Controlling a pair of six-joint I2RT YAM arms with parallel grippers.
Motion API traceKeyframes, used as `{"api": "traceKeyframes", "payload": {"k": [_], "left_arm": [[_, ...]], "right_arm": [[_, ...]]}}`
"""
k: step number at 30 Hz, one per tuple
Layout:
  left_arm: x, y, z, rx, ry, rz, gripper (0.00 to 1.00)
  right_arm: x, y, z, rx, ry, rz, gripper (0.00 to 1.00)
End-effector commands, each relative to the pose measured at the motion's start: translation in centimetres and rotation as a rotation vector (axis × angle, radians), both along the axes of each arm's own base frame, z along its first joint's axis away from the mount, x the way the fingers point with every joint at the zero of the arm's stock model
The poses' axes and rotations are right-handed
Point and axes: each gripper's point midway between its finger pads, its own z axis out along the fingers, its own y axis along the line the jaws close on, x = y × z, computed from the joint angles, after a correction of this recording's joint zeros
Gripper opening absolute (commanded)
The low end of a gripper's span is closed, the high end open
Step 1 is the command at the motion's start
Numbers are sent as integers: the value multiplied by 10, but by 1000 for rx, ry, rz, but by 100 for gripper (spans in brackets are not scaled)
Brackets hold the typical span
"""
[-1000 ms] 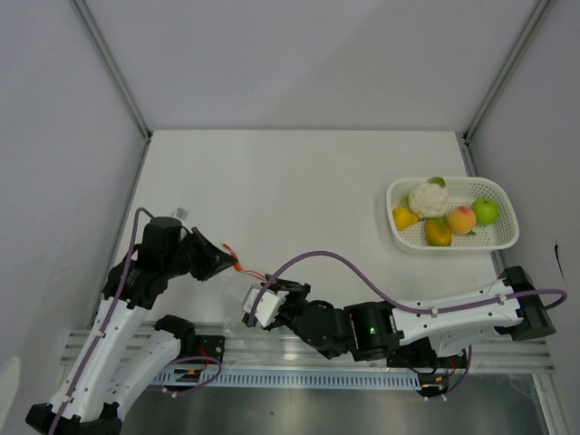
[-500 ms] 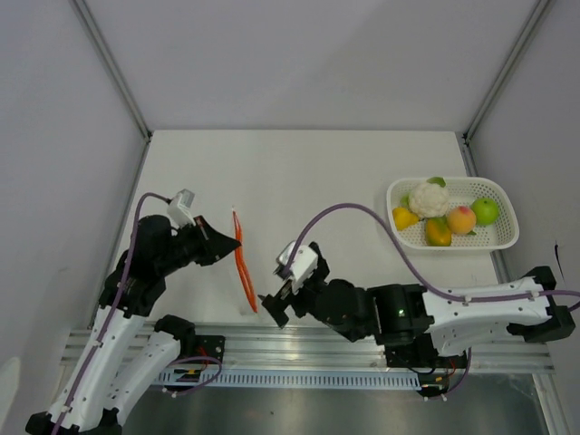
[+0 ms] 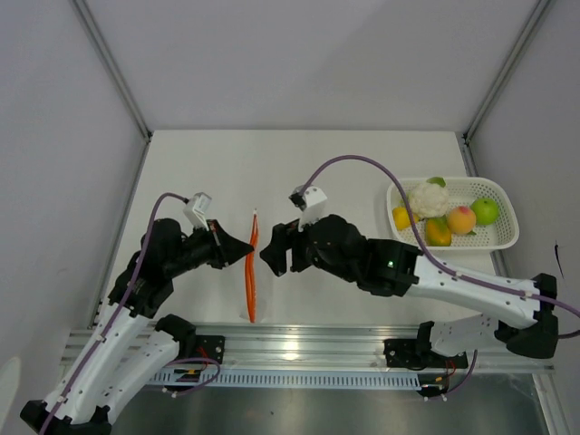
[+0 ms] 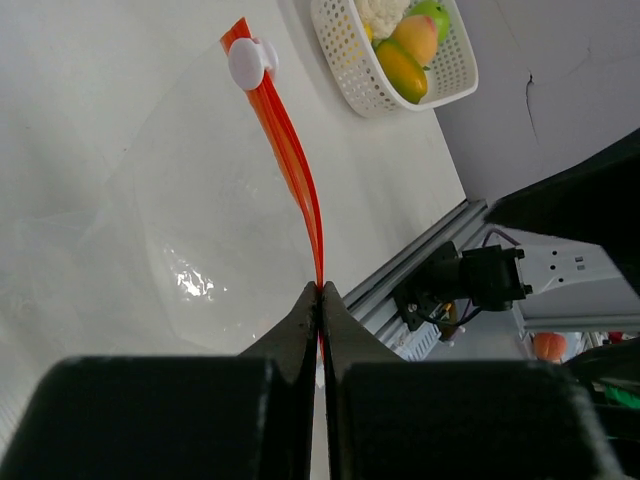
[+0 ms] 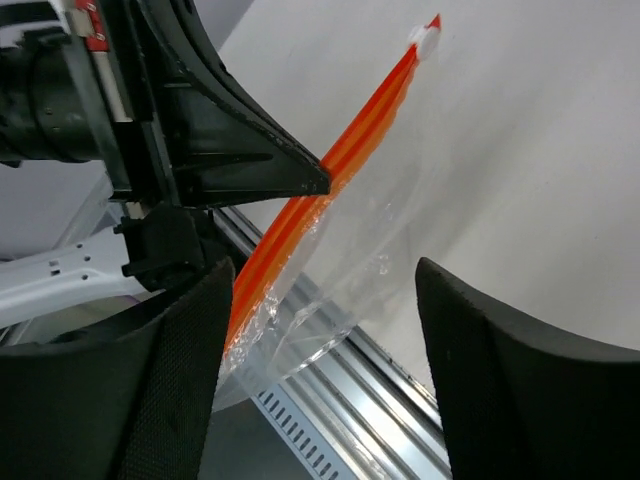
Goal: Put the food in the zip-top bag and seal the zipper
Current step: Open the zipper of the food storage bag.
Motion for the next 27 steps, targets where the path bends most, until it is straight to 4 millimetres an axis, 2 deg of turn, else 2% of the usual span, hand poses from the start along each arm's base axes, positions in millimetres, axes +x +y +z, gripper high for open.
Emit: {"api": "traceKeyframes", "payload": {"k": [1, 5, 6, 12, 15, 19, 27], "left_arm": [[6, 0, 13, -23, -48, 40, 1], [8, 0, 13, -7, -30, 66, 1], [10, 0, 14, -3, -32, 75, 1], [15, 1, 7, 17, 7, 125, 1], [18, 2, 2, 34, 37, 150, 1], [19, 0, 6, 47, 41, 155, 1], [20, -3, 9, 61, 39, 152, 1]], "right_arm": [[-3, 22, -1, 7, 107, 8, 70], [-1, 37, -19, -61, 161, -6, 61], [-1, 38, -23, -72, 170, -10, 56], [-4, 36, -43, -130, 212, -32, 49], [-7, 38, -52, -163, 216, -25, 49], [-12, 41, -57, -207, 204, -23, 50], [-17, 45, -58, -247, 168, -22, 51]]}}
